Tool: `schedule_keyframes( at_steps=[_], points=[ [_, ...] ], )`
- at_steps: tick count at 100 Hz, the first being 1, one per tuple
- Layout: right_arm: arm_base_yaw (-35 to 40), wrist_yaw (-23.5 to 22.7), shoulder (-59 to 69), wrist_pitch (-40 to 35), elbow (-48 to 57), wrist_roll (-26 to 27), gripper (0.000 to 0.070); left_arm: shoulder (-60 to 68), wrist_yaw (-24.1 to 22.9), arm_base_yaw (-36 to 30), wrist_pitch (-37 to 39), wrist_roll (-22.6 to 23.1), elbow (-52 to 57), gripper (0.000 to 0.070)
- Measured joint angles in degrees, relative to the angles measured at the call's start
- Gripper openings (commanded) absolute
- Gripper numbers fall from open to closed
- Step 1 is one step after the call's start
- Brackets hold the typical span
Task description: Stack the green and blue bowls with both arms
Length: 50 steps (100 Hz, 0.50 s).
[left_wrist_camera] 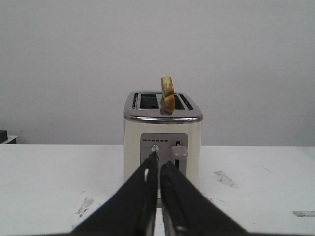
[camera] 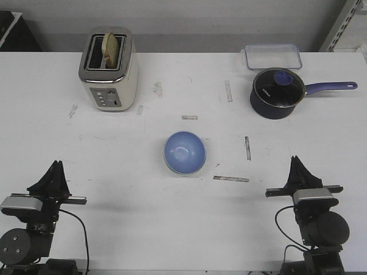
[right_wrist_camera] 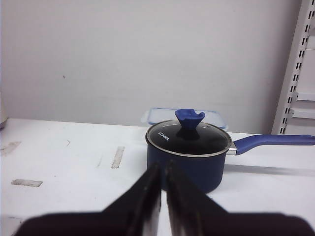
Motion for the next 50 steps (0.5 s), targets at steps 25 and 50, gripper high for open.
schedule_keyframes(
  at_steps=[25,50],
  points=[
    [0.0,0.0,0.0,0.0,0.0,0.0,0.0007,-6.6,0.0,0.0,-0.7,2.5,-10.4,0.0001],
    [0.0,0.0,0.0,0.0,0.0,0.0,0.0007,-11.4,-0.2,0.0,0.0,3.0,-17.3,0.0001]
  ],
)
